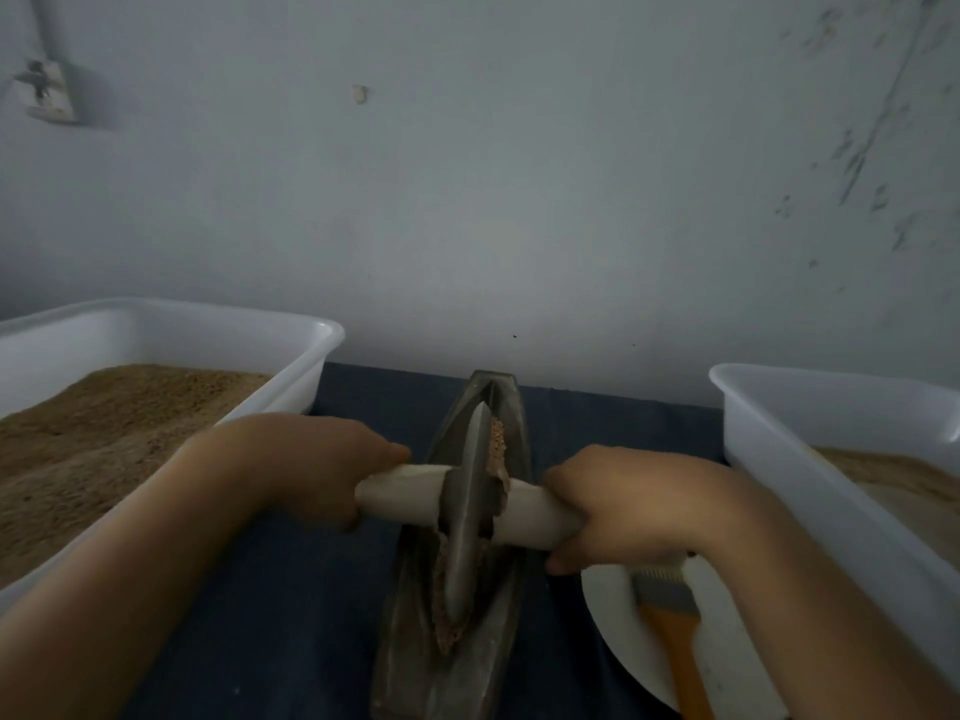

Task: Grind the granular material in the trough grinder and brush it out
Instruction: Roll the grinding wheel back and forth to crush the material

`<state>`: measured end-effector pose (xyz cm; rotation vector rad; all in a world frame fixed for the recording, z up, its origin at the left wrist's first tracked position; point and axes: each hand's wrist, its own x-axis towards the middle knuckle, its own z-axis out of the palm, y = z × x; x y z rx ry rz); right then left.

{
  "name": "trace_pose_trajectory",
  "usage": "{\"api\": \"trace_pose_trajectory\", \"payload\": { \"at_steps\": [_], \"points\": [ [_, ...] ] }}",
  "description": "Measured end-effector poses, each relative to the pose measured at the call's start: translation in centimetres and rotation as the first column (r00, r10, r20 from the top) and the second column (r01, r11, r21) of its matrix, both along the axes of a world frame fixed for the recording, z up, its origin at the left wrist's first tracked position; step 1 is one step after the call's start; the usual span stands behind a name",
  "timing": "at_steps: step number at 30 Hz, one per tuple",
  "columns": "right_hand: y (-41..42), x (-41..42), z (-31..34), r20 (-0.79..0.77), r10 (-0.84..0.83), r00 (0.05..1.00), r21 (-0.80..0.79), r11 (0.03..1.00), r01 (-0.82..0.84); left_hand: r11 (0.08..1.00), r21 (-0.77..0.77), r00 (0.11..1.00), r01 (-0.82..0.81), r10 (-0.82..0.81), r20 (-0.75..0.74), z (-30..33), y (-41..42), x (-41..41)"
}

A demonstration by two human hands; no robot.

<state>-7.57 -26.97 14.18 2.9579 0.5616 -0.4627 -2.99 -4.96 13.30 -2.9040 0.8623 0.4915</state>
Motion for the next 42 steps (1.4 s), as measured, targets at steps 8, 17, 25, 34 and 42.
{"api": "trace_pose_trajectory", "payload": {
  "at_steps": [8,17,25,34,42],
  "points": [
    [-0.3,2.2,-1.2,0.068,-0.085,0.994,0.076,0.994,0.079,0.997,-0.016,0.986,-0.08,0.082,0.147,-1.5,-0.9,1.7],
    [-1.2,5.7,-5.2,0.565,-0.131,0.815,0.143,0.988,0.06,0.963,-0.257,0.738,-0.076,0.228,0.635,-6.0,-2.1,4.7],
    [-0.9,4.6,-4.2,0.417,-0.073,0.906,0.077,0.996,0.045,0.988,-0.132,0.87,-0.086,0.139,0.474,-4.1,-1.4,3.8],
    [0.0,0.1,-0.4,-0.029,0.009,1.0,0.014,1.0,-0.008,0.999,0.045,1.0,0.018,-0.017,-0.01,0.0,0.2,-0.1],
    [-0.4,2.3,-1.2,-0.006,-0.1,0.995,0.087,0.991,0.1,0.996,-0.08,0.981,-0.03,0.045,0.191,-2.3,-0.3,2.2]
  ]
}}
